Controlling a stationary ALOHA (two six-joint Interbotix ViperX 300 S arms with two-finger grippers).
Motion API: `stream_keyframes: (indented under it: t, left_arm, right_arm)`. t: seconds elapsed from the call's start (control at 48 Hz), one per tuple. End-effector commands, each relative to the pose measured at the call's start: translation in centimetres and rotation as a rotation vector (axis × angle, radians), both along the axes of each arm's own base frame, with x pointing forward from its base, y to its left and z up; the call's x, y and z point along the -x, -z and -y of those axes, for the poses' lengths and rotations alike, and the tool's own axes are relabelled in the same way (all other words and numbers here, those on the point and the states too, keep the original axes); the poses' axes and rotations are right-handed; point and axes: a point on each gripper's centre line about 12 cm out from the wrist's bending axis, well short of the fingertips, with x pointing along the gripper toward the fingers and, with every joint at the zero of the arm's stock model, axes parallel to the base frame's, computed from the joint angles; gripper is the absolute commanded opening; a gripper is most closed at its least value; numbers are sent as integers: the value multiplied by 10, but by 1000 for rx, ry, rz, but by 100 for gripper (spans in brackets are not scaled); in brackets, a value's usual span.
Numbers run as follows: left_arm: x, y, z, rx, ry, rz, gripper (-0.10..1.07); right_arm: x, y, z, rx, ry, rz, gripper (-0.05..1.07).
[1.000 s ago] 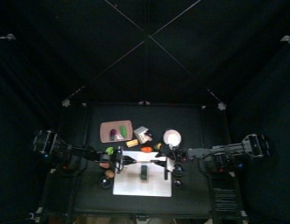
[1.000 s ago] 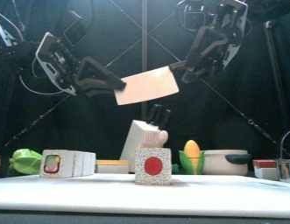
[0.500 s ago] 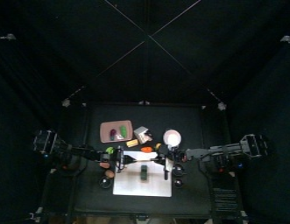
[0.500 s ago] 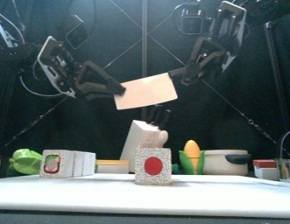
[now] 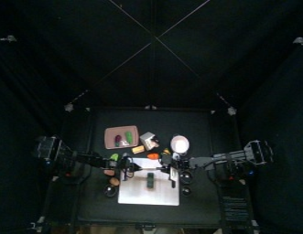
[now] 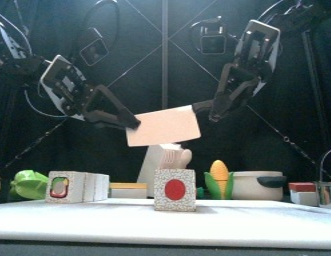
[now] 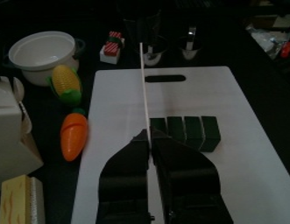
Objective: Grab cleaver with other hand
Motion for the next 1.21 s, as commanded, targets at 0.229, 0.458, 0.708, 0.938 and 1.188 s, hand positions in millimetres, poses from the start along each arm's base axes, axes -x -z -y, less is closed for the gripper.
stream_keyframes:
  t: [0.229, 0.458, 0.708, 0.938, 1.188]
  left_arm:
    - [-17, -5, 5, -1, 15, -37, 37]
    - [-20, 2, 10, -2, 27, -77, 36]
    - [-20, 1, 16, 0, 44, -77, 35]
    - [-18, 3, 22, -3, 61, -90, 35]
    - [-19, 2, 23, -4, 64, -89, 35]
  right_arm:
    - [-2, -3, -2, -7, 4, -6, 40]
    - [-6, 8, -9, -4, -18, -40, 40]
    - [-6, 18, -12, -2, -26, -72, 39]
    - [-8, 19, -12, 3, -27, -75, 38]
    - [-9, 21, -12, 4, -29, -81, 32]
